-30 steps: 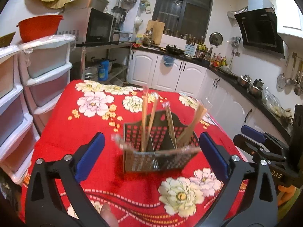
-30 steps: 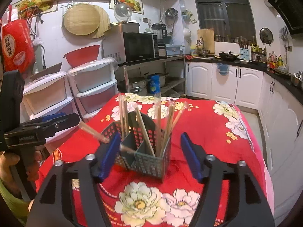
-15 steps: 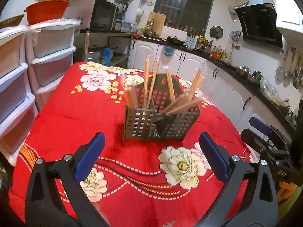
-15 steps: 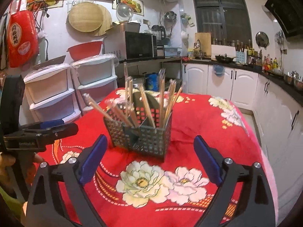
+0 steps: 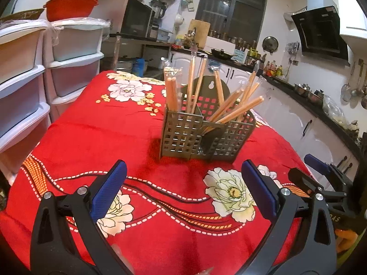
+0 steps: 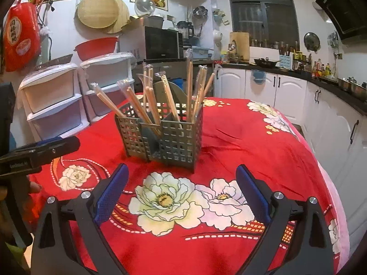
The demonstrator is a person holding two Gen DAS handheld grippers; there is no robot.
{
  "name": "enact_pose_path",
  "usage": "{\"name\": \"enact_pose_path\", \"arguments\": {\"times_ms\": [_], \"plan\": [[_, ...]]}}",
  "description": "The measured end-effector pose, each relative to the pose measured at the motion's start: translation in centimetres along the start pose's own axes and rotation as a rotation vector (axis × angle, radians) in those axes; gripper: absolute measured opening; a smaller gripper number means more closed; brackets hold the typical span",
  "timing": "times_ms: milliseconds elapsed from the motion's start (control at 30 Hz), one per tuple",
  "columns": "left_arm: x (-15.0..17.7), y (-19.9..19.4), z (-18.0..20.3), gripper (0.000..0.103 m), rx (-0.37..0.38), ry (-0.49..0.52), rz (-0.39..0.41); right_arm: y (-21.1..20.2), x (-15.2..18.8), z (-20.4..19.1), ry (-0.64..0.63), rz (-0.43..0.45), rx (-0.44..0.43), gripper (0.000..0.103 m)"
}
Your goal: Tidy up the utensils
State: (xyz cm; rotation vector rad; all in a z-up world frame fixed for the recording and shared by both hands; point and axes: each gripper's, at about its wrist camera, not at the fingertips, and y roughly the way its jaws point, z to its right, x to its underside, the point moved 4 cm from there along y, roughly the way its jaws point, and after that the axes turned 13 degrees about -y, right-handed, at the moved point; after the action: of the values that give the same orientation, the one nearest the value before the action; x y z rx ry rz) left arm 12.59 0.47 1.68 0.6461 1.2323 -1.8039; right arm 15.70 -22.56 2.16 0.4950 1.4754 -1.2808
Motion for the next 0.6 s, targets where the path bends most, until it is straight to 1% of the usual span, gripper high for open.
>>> {"name": "enact_pose_path", "arguments": {"times_ms": [100,267,367,433,600], "plan": [[0.5,0.3,-0.3,0.091,-0.038,0.014,0.020,0.2,0.6,0.2,0.010,0.022,0.040,0.092],[1.1,0.8,-1.0,0.091,-0.075,0.014,0.065,0.0,1.3,1.1,0.023,0.072,0.119,0.092],[1.5,1.3,-1.5,0.091,-0.075,0.002,0.073,-0.1,1.7,1.1,0.002,0.092,0.157,0.092],[1.7,1.5,-1.6,0.091,-0.073,0.007,0.077,-0.1,2.0,0.8,-0.016,0.103,0.162,0.092],[2.3,1.5,-1.7,0.091,-0.083,0.029,0.104,0.3,2.7,0.3,-0.017,0.087,0.139,0.092]]}}
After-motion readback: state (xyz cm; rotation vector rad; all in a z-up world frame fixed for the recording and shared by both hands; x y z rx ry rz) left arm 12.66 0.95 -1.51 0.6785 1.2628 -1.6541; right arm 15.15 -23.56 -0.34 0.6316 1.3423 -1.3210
